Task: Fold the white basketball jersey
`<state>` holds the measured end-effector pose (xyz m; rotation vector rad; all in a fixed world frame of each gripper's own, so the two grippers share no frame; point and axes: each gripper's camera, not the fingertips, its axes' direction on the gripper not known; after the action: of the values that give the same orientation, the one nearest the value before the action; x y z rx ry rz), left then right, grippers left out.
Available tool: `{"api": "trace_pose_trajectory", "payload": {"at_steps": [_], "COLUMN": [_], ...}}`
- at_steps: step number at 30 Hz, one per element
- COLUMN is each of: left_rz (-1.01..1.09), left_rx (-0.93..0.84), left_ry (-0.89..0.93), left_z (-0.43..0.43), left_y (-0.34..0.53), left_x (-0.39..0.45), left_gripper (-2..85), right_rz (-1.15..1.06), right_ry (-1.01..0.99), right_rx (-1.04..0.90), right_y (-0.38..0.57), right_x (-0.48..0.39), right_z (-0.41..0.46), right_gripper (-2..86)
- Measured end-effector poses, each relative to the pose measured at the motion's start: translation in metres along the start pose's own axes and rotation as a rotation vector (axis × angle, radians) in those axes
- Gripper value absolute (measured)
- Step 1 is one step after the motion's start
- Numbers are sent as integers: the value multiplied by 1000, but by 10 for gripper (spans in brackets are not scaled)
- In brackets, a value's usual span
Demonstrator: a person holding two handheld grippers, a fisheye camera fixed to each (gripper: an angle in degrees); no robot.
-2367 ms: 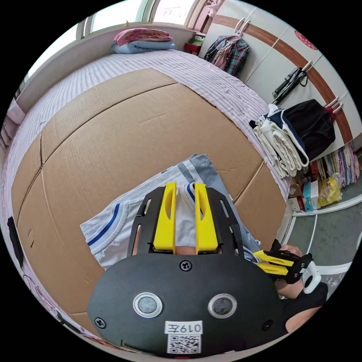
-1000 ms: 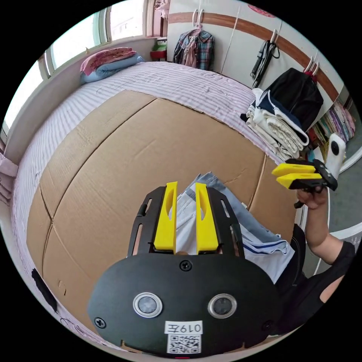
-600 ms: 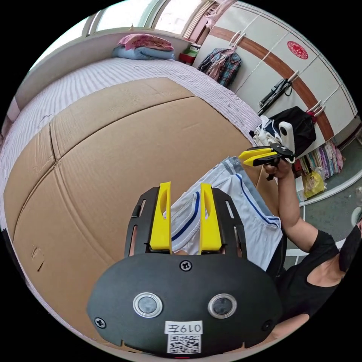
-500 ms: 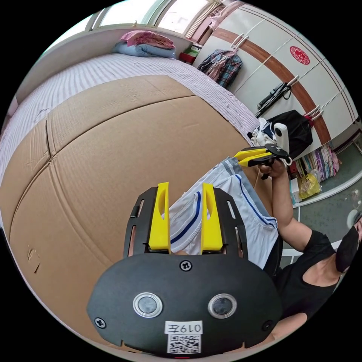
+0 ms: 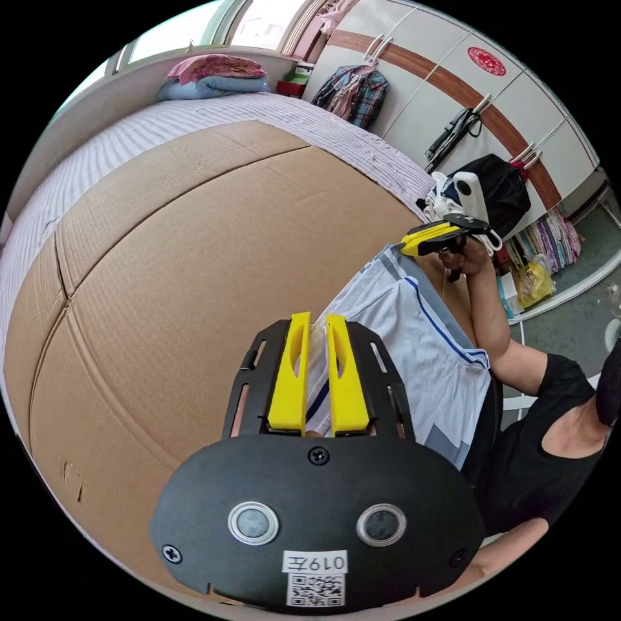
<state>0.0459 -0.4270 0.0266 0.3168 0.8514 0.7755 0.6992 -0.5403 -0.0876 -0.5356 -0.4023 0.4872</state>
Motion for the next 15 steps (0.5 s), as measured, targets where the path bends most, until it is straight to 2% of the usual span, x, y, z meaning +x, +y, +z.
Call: {"api": "trace_pose_trajectory", "payload": {"at_steps": [7, 15], "left_rz": [-31, -36], "left_rx": [48, 30], "left_ry": [0, -89], "left_z": [0, 9], "left_y": [18, 16], "left_x": [-10, -9], "left_gripper": [12, 23], "right_rz": [-19, -36], "right_ry": [-10, -13], "right_rx": [36, 45], "right_y": [-13, -21], "right_x": [-12, -24], "right_z": [-20, -27], "right_gripper": [5, 4]}}
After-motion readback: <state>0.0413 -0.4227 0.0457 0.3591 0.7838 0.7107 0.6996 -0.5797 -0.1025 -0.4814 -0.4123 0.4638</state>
